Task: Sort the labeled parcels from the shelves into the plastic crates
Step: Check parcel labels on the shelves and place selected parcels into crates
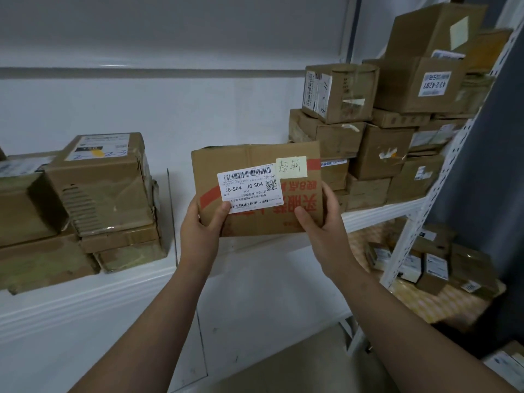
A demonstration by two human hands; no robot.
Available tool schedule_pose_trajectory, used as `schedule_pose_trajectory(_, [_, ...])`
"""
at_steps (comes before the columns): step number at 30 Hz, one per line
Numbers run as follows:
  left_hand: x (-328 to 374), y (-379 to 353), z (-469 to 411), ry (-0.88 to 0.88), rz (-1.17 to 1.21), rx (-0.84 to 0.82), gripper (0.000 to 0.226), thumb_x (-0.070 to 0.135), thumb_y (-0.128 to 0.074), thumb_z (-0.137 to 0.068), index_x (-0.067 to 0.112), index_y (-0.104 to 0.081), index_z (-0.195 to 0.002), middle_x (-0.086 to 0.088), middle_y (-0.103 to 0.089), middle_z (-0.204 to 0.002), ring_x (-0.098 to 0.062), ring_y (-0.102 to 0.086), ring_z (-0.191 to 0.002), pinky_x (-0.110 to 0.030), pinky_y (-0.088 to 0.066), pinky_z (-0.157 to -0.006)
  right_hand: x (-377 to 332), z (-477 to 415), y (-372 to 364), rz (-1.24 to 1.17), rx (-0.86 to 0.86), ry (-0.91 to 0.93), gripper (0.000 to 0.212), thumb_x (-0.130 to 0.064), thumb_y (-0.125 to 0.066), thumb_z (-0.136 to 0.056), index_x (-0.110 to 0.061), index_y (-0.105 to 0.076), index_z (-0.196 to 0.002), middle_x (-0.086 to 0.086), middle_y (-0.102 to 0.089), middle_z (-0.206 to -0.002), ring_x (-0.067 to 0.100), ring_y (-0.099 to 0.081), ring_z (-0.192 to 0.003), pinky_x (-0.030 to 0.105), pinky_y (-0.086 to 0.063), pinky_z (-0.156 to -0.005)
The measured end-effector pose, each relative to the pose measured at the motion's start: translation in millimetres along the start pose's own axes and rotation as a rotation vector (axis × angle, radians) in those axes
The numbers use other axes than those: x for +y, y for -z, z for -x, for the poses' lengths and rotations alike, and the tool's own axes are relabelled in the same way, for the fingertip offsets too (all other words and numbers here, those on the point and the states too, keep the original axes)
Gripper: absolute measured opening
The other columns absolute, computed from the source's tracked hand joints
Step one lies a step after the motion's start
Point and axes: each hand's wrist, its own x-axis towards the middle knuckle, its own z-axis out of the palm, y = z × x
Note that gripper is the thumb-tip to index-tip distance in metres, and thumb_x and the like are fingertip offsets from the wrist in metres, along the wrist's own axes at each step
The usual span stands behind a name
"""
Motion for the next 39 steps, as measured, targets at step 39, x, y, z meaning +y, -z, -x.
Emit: schedule_pose_trajectory(39, [14.0,-113.9,178.1,-0.095,-0.2,-0.623,0.08,0.035,-0.072,-0.081,0.018,-0.03,-0.147,-0.005,-0.041,-0.14,-0.02,-0.044,-0.125,-0.042,-0.041,-0.104,-13.2,221.7,149.3,0.252,0.591,-0.203,0.064,-0.015,-0.071,-0.085,-0.021,-0.038,-0.139,-0.014,-0.06,-0.12,-0.006,-0.058,-0.107,0.011,-0.049,-0.083])
